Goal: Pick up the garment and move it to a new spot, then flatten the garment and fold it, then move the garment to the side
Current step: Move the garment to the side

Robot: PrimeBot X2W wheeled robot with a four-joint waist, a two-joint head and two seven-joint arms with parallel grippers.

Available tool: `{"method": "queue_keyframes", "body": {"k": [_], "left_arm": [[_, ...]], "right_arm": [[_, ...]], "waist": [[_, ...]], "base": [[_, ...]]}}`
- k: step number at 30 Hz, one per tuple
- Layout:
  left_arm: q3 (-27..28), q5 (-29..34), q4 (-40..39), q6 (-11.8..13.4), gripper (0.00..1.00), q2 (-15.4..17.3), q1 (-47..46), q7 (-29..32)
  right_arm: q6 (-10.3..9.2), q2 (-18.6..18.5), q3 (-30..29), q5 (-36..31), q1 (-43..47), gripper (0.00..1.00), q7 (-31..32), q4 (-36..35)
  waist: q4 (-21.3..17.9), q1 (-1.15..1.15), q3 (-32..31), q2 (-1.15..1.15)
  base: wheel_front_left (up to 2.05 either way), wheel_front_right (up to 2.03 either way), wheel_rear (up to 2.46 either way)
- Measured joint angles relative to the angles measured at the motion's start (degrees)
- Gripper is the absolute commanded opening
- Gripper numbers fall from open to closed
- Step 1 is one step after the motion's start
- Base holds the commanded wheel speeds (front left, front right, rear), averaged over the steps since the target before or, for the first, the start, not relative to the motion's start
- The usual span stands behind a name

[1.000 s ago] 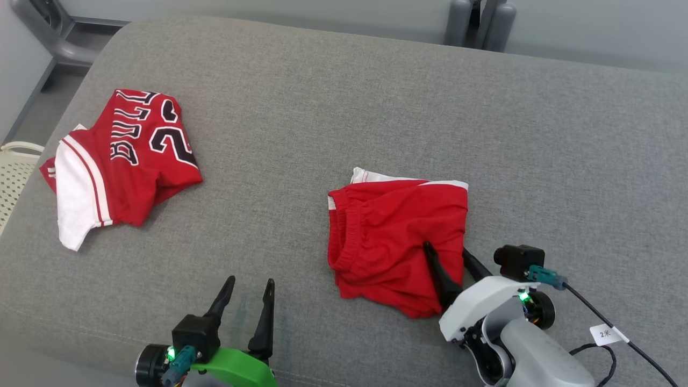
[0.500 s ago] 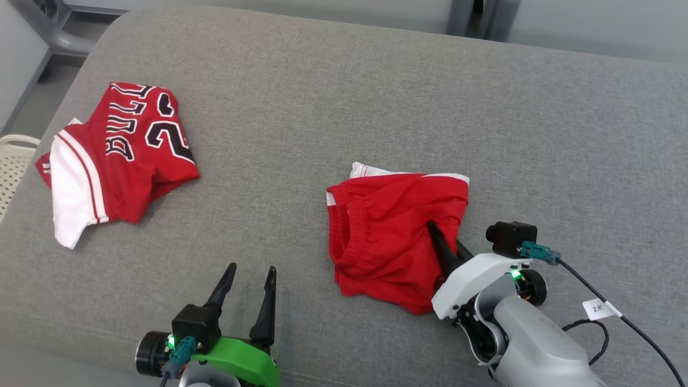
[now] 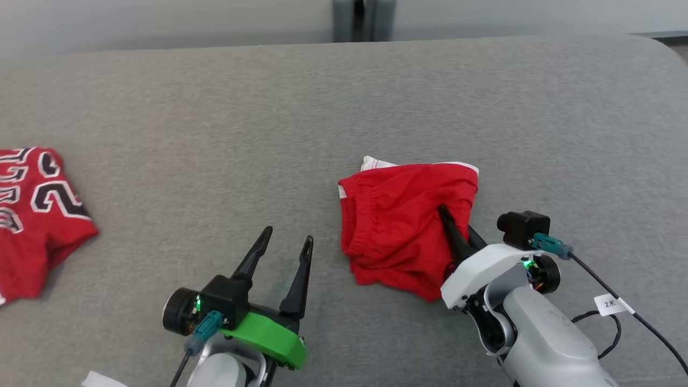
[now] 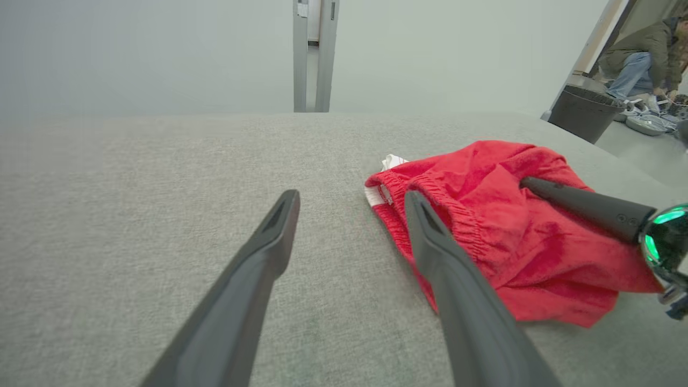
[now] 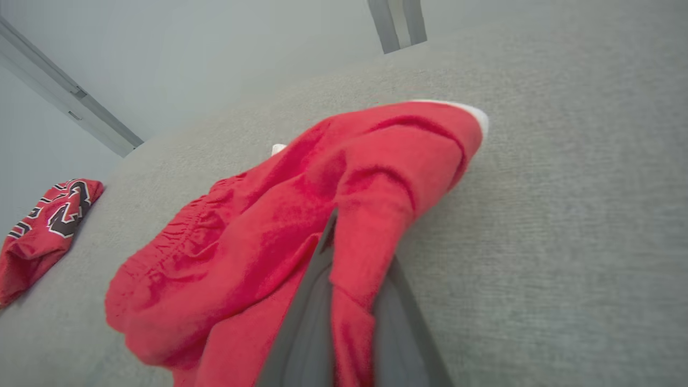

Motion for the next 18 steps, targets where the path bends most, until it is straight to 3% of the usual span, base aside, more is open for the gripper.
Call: {"method": "queue_keyframes", "body": {"k": [5,18], "left_arm": [[-2.33,-0.22,-0.04,-0.20,1.00,-0.05,-0.74,0.00],[-0.63,1.81,2.90,-0.40,1.00,-0.07,-1.01,0.00]], "right_arm": [[0.00,-0.05,-0.97,-0.15,0.52,0.00,0.00,-0.64],[0.00,-0.08,-0.37,-0.56,2.33,0.00,0.00,-2.03]], "waist": [[-7.29,0.00,-0.14,0.00],[-23.87,0.00,0.88,0.00]], "base": [[0.00,0.00,0.00],[0.00,0.00,0.00]]}}
